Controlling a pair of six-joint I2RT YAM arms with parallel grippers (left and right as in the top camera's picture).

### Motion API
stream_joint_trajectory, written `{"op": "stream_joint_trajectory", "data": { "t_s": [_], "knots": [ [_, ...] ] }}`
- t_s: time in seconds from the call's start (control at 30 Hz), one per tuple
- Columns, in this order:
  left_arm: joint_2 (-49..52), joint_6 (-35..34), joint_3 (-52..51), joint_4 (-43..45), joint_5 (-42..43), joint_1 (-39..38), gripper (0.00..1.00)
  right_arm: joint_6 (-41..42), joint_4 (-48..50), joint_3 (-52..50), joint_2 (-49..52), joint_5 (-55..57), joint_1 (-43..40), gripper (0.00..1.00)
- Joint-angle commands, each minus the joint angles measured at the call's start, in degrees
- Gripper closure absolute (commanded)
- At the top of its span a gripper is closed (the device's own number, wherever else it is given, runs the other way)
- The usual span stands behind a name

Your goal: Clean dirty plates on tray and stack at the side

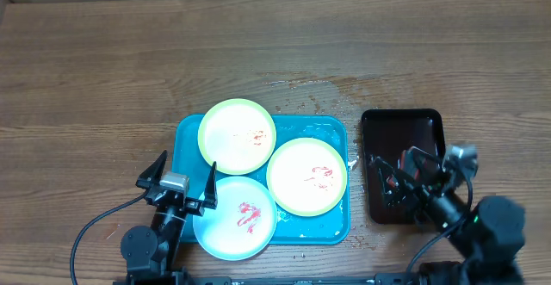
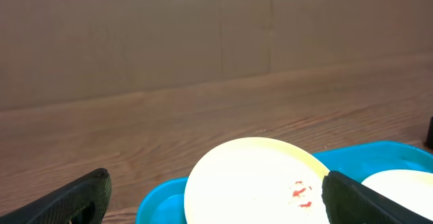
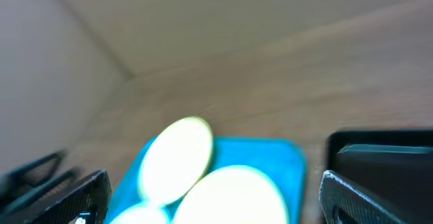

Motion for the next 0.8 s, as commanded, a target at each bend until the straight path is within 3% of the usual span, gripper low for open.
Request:
{"op": "stream_joint_trajectory", "data": {
  "t_s": [0.0,0.2,0.3,0.47,0.53,0.67,0.77],
  "knots": [
    [-0.55,-0.90,-0.20,-0.02,-0.35,0.31,0.00,0.28,-6.36,10.10,11.17,-13.55,-0.11,0.00],
    [-0.55,-0.90,-0.20,-0.02,-0.35,0.31,0.00,-5.99,-26.27,26.08,30.16,-14.51,-0.09,0.00],
    [-0.55,-0.90,-0.20,-0.02,-0.33,0.31,0.00,-6.45,-36.72,32.41,38.71,-8.87,-0.09,0.00],
    [-0.55,-1.27,-0.20,-0.02,0.90,0.31,0.00,-6.45,-53.40,36.37,52.22,-1.97,-0.09,0.00],
    [-0.55,-1.88,-0.20,0.81,2.14,0.31,0.00,-6.47,-55.71,36.33,55.71,-0.72,-0.09,0.00],
    [-0.52,-2.91,-0.04,1.49,14.47,0.31,0.00,-8.11,-56.92,36.33,60.72,-4.35,-0.11,0.00],
    [-0.26,-11.80,0.15,-0.44,18.51,0.28,0.00,-10.73,-55.74,36.33,62.12,-2.47,-0.09,0.00]
  ]
}}
